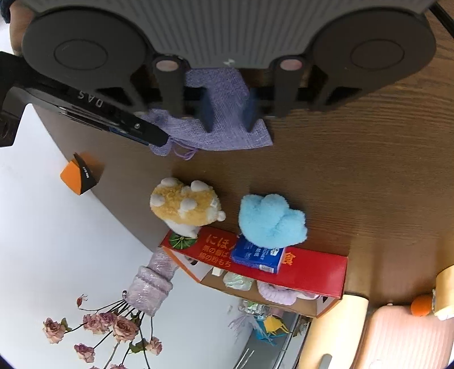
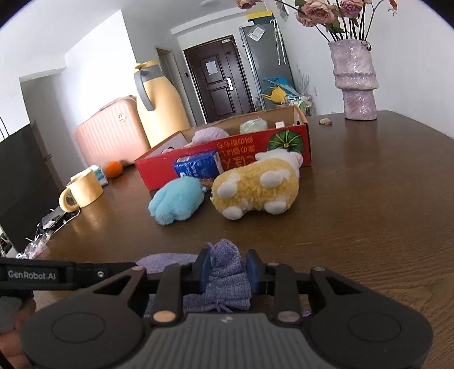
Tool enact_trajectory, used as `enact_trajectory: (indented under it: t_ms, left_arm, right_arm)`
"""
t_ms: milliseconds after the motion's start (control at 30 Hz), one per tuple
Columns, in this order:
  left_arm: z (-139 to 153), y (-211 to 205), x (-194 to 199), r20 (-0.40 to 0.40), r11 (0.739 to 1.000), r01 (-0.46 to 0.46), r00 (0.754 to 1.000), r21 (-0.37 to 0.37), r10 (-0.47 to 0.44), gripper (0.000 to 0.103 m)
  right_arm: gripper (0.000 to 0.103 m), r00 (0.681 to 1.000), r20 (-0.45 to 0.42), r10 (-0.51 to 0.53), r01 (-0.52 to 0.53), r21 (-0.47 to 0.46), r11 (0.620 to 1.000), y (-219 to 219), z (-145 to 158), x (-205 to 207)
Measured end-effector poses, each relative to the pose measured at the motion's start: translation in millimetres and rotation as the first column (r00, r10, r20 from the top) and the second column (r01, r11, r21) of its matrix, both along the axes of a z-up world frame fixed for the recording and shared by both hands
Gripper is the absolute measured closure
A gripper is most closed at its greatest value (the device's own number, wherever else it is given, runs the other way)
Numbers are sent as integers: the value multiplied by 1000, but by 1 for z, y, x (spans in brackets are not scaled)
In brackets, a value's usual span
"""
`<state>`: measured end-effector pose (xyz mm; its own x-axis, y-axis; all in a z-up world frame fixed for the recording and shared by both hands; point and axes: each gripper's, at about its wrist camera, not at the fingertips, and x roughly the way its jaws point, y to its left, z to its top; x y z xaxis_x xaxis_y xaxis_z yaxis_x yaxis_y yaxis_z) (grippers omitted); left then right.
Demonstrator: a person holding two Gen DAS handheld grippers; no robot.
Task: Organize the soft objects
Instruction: 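Carry the purple pouch with both grippers over the cardboard box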
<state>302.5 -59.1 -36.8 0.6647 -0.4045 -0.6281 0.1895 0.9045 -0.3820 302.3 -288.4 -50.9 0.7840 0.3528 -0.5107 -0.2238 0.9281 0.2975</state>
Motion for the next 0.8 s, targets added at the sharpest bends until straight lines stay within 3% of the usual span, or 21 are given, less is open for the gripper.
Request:
enact_trajectory:
  t_ms: [167,333,367,400,467,567,700,800]
  left_arm:
    - [2,2,-8,8,1000,7,1000,-1,-7,98]
    - [5,4,-20,22,1000,-5,1000,11,5,95]
    - [5,5,-24,28,999,-30,999,26,30,87]
    - [5,5,-26,32,999,-37,999,40,36,65]
    - [4,7,-29,19,999,-41,999,29,40,40]
    - [1,5,-30,12,1000,-14,1000,-17,14,47]
    - [1,0,-30,10,1000,6,1000,-26,-6,89]
    - [2,-2,-35,30,1000,14,999,0,-14,91]
  right_arm:
    - [89,1000,-6,9,-9,42,999,-3,1,-5]
    - [93,1000,11,21,-22,25,999,0,7,-20]
    - [94,1000,14,21,-22,18,1000,1,8,-24]
    - [94,1000,14,20,-20,18,1000,1,9,-27]
    - [96,1000,8,10,-11,19,1000,0,7,-34]
    - [96,1000,2,-8,8,17,1000,0,3,-42]
    - [96,1000,10,-13,13,11,1000,2,4,-49]
    - [97,1000,13,-15,14,17,1000,3,5,-51]
